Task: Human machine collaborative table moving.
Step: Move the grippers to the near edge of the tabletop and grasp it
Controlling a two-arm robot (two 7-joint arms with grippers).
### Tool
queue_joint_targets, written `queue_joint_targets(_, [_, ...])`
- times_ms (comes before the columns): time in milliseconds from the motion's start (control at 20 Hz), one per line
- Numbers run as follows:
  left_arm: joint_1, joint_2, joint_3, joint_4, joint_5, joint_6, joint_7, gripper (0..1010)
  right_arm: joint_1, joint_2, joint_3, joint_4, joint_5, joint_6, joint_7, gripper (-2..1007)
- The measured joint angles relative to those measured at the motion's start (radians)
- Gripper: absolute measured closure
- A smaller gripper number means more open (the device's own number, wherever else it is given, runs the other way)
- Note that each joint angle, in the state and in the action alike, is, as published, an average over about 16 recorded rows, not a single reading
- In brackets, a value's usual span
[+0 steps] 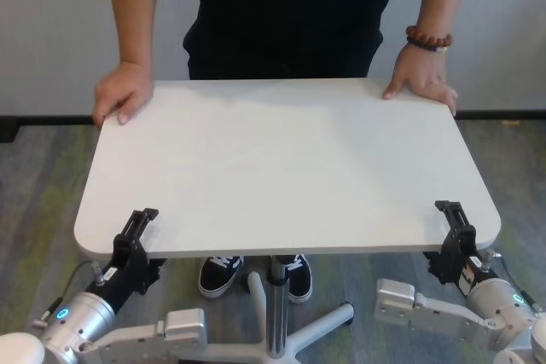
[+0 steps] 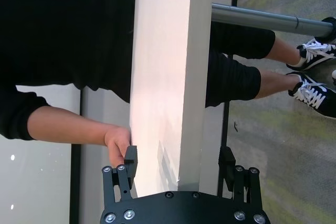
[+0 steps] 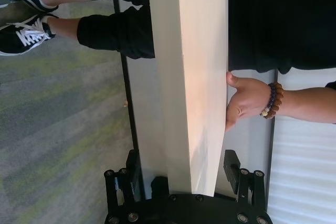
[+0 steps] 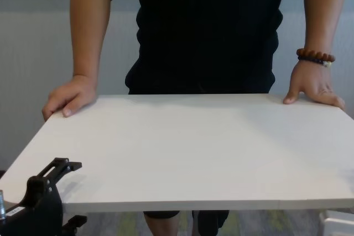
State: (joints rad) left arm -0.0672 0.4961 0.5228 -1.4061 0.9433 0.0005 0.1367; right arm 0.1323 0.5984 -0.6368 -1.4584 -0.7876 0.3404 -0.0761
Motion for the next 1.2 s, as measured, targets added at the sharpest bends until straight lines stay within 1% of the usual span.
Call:
queue_joint_targets(250, [0.003,-0.007,-0.010,0.003,0.005,-0.007,0.002,7,0.005,-0.007,0.001,0.010,-0.017,-0.008,0.003,4])
queue_joint_targets(550, [0.008,-0.016,-0.020,0.002,0.010,-0.012,0.003,7,0.005,-0.014,0.008,0.009,-0.034,-0.014,0.006,4])
queue_joint_targets(900, [0.013,-0.023,-0.033,-0.003,0.005,-0.017,0.004,7,-0.002,-0.021,0.022,0.003,-0.038,-0.030,0.002,4])
queue_joint_targets(1200, [0.016,-0.026,-0.039,-0.008,-0.001,-0.019,0.003,7,-0.006,-0.025,0.030,0.002,-0.034,-0.040,-0.002,4])
